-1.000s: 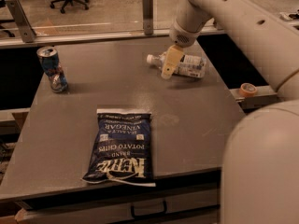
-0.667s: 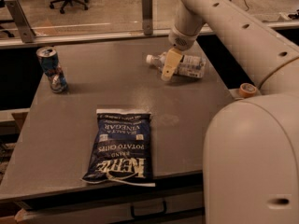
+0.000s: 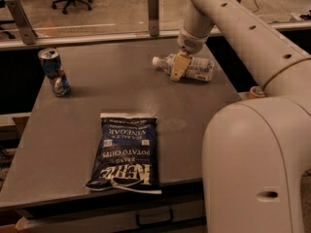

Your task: Place blue plastic bottle upright

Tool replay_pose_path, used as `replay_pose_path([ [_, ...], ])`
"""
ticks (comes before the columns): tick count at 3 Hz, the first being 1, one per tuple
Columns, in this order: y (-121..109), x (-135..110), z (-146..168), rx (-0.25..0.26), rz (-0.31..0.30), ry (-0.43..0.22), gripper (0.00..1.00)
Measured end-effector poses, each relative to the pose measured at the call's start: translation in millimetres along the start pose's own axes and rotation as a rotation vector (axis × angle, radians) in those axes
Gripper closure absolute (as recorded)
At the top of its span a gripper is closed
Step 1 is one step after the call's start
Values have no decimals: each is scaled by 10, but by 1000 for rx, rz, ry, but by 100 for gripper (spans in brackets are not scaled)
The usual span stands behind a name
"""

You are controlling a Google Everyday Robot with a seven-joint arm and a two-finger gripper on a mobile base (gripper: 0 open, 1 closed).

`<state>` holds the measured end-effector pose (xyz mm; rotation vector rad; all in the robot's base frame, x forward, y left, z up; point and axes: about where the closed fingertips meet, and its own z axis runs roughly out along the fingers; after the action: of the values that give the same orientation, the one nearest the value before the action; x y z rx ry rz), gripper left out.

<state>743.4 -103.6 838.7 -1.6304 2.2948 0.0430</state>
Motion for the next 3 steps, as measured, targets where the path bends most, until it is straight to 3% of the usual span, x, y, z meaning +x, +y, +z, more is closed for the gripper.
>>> replay_pose_path([
  [2,449,-235,-429,-55,-64,-118,88],
  [3,669,-308,-774,-92,-108,-254,100],
])
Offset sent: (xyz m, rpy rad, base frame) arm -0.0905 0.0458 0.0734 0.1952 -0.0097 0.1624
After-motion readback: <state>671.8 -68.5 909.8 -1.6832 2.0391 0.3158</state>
